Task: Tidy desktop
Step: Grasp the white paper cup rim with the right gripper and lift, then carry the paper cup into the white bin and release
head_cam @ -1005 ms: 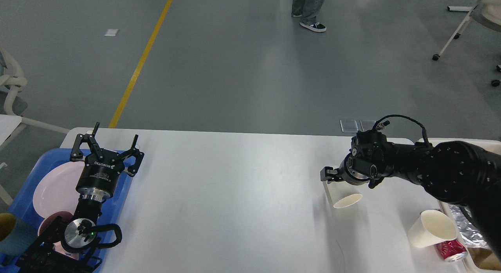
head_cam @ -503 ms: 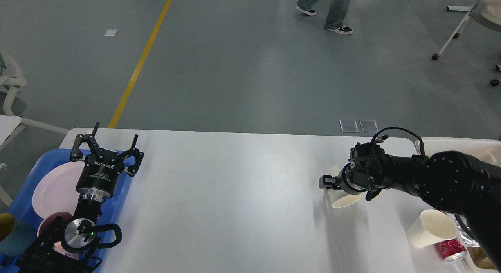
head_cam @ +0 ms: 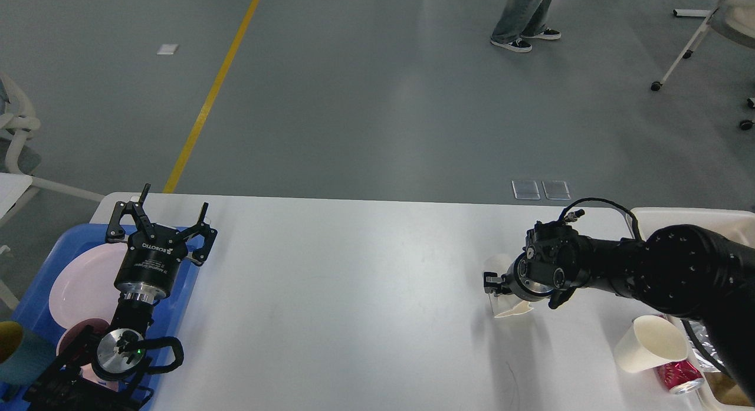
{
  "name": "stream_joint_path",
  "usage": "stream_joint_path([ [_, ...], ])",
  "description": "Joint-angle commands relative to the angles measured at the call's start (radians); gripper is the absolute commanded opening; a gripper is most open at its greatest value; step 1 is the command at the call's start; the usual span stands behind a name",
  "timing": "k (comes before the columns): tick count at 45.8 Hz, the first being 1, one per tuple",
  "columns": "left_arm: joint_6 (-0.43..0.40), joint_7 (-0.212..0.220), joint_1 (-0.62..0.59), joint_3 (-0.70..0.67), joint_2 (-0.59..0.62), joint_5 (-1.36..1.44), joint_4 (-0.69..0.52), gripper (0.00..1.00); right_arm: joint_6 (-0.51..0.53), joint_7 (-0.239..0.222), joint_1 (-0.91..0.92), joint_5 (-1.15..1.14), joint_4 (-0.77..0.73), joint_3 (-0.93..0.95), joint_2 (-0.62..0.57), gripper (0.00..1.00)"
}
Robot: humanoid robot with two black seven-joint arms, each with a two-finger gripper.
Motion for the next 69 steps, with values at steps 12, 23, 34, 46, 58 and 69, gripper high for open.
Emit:
stream_joint_path([
  [12, 0.0, 0.0, 0.0, 0.0, 0.0, 0.0, 0.0, 0.96, 0.02, -0.001, 0.158, 0.12, 0.192, -0.006, -0.121, 0.0],
  [23, 0.0, 0.0, 0.0, 0.0, 0.0, 0.0, 0.0, 0.96, 0.15, -0.003, 0.372, 0.171, 0.391, -0.019, -0.228, 0.0],
  [34, 0.0, 0.0, 0.0, 0.001, 0.0, 0.0, 0.0, 0.96, 0.409, -0.003, 0.664, 0.3, 0.518, -0.143, -0.282, 0.0],
  [46, 0.0, -0.002, 0.0, 0.001, 0.0, 0.0, 0.0, 0.96, 0.377, -0.003, 1.061, 0.312, 0.88, -0.312, -0.386, 0.0],
  [58, 0.0, -0.002, 0.0, 0.0, 0.0, 0.0, 0.0, 0.96, 0.225, 0.003, 1.267, 0.386, 1.103, -0.446, -0.408, 0.0],
  [69, 0.0, -0.002, 0.0, 0.001, 0.0, 0.0, 0.0, 0.96, 0.221, 0.014, 1.265, 0.389, 1.065, -0.464, -0.422, 0.0],
])
